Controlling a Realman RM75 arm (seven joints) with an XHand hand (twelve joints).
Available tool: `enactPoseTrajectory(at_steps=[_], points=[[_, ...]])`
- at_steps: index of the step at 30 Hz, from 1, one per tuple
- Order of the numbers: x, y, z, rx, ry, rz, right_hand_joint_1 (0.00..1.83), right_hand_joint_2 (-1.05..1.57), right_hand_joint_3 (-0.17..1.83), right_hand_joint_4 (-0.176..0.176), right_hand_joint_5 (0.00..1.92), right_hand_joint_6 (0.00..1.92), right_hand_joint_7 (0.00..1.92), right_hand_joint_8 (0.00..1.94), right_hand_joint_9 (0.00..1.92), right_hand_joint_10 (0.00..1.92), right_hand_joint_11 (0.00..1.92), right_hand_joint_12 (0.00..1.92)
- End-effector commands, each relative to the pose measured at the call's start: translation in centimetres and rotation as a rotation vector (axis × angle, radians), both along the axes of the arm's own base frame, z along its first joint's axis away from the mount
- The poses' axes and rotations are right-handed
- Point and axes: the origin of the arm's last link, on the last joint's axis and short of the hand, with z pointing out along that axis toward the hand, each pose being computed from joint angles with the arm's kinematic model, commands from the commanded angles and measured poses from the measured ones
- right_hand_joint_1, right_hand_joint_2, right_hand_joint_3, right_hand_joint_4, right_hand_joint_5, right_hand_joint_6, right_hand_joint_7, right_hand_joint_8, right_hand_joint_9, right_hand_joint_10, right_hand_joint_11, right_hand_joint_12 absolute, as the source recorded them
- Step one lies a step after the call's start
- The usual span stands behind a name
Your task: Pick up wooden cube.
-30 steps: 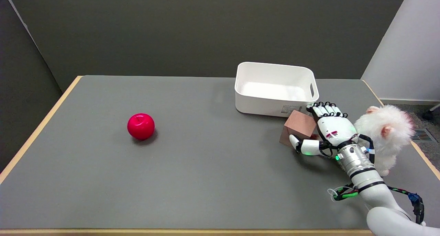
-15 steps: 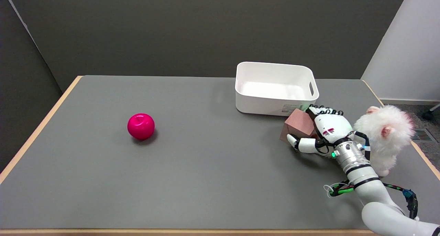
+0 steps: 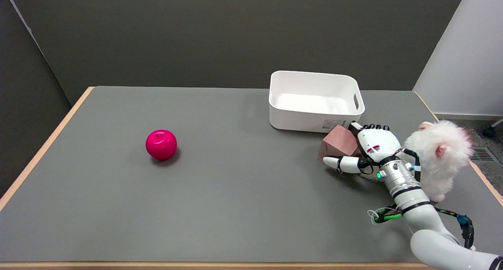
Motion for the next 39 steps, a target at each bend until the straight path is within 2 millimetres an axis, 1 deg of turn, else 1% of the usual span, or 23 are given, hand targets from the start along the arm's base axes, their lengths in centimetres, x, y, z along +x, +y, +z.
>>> enactPoseTrajectory(at_steps=[1,3,8,13,16,20,25,28,30,32,35,37,39], points=[[0.9,-0.3,-0.4,0.009,0.011,0.038,1.2,1.18,0.15,-0.169,0.57,1.52,0.9,1.3,0.78,1.32,0.62,1.91],[1.2,-0.3,-0.4,0.01,0.011,0.049,1.2,1.17,0.17,-0.173,0.57,1.5,0.9,1.3,0.78,1.33,0.59,1.92],[2.3,-0.1,-0.7,0.023,0.027,0.087,1.2,1.16,0.18,-0.176,0.58,1.5,0.91,1.3,0.79,1.32,0.59,1.92],[4.6,0.5,-1.7,0.058,0.046,0.164,1.21,1.15,0.2,-0.174,0.58,1.5,0.91,1.29,0.79,1.33,0.58,1.92],[6.3,1.4,-2.2,0.083,0.062,0.219,1.21,1.14,0.21,-0.176,0.58,1.5,0.91,1.29,0.78,1.33,0.58,1.92],[8.9,2.8,-3.5,0.116,0.065,0.32,1.21,1.14,0.22,-0.175,0.59,1.49,0.91,1.29,0.79,1.33,0.58,1.92],[10.4,4.0,-5.5,0.181,0.104,0.401,1.21,1.13,0.24,-0.172,0.59,1.49,0.91,1.3,0.79,1.33,0.6,1.92],[11.2,4.0,-6.3,0.211,0.12,0.448,1.21,1.12,0.26,-0.169,0.6,1.48,0.91,1.32,0.79,1.33,0.59,1.92],[12.0,3.6,-6.3,0.225,0.103,0.493,1.2,1.1,0.28,-0.162,0.6,1.47,0.91,1.33,0.8,1.32,0.57,1.92],[12.5,2.9,-5.8,0.234,0.076,0.524,1.2,1.1,0.3,-0.156,0.61,1.46,0.91,1.33,0.8,1.31,0.56,1.92],[13.2,0.7,-4.1,0.236,0.063,0.547,1.2,1.09,0.31,-0.149,0.61,1.46,0.91,1.33,0.8,1.31,0.54,1.92],[13.8,-1.2,-2.8,0.238,0.055,0.566,1.2,1.1,0.3,-0.143,0.62,1.46,0.9,1.33,0.79,1.3,0.52,1.92],[14.4,-2.6,-2.2,0.242,0.042,0.574,1.2,1.1,0.29,-0.142,0.61,1.46,0.9,1.34,0.79,1.3,0.51,1.92]])
